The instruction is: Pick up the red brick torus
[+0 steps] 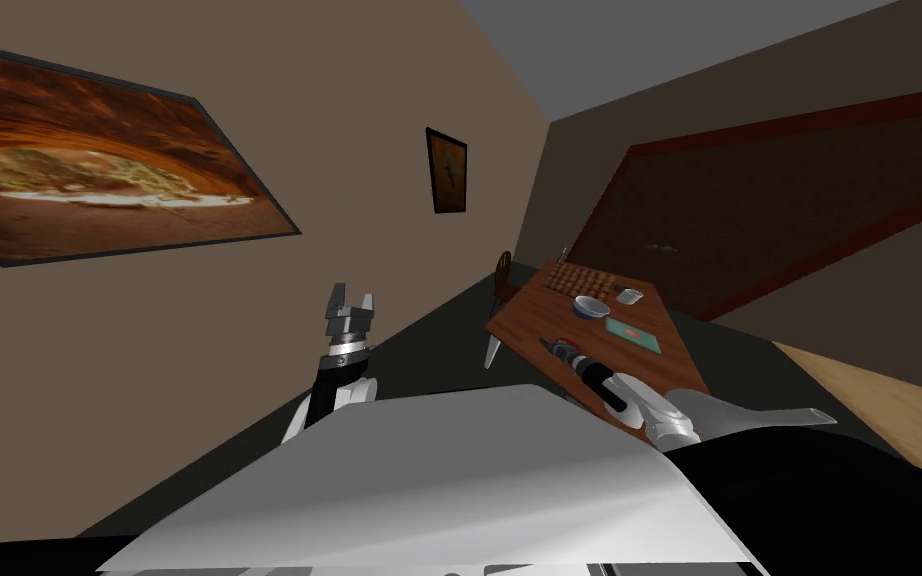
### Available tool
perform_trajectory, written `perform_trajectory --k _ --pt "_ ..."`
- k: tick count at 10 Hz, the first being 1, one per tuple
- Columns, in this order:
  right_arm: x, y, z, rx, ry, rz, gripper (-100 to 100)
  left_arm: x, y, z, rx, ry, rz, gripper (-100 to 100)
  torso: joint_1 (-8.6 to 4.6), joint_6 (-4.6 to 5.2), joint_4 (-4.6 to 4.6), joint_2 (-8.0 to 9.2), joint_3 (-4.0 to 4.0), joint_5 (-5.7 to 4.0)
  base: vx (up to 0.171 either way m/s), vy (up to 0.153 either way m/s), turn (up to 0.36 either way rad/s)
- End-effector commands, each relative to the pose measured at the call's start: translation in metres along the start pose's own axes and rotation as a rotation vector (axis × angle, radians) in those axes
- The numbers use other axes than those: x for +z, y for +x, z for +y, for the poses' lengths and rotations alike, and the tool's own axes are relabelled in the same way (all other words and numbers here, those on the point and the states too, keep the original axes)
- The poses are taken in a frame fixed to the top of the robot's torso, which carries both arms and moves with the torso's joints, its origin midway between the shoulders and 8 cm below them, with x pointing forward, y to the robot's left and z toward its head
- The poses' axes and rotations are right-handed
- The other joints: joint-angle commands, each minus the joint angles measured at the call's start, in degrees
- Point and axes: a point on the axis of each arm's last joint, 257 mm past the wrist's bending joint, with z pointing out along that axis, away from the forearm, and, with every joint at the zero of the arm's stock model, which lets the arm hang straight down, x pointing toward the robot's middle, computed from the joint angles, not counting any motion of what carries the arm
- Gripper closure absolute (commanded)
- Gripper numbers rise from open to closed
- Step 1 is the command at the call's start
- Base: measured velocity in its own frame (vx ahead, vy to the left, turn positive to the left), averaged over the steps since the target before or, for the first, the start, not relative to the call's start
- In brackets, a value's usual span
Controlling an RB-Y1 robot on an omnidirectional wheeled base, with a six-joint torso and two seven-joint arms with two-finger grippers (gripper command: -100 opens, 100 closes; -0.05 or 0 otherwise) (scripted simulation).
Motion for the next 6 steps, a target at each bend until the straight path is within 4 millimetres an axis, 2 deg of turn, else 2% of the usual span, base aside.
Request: perform_trajectory --k 1,2,3,5,6 --pt "-0.003 0.006 -0.009 -0.011 0.010 0.012 -100 0.000 0.000 0.000 0.000 0.000 0.000 0 0.00 0.00 0.00 0.00 0.00 0.00 0.000 0.003 -0.041" --pt "-0.007 0.013 -0.027 -0.071 0.033 0.052 -100 0.000 0.000 0.000 0.000 0.000 0.000 0 -0.02 0.02 0.00 0.00 0.00 -0.01 -0.006 0.016 0.223" --pt "-0.009 0.018 -0.032 -0.080 0.043 0.065 -100 0.000 0.000 0.000 0.000 0.000 0.000 0 0.01 -0.05 0.00 0.00 0.00 0.01 -0.006 0.008 0.128" --pt "-0.017 0.032 -0.057 -0.143 0.080 0.123 -100 0.000 0.000 0.000 0.000 0.000 0.000 0 0.00 -0.05 0.00 -0.01 -0.01 0.00 -0.006 0.011 0.158" --pt "-0.025 0.040 -0.077 -0.181 0.107 0.166 -100 0.000 0.000 0.000 0.000 0.000 0.000 0 -0.02 0.01 0.00 -0.01 -0.01 -0.01 -0.007 0.012 0.176"
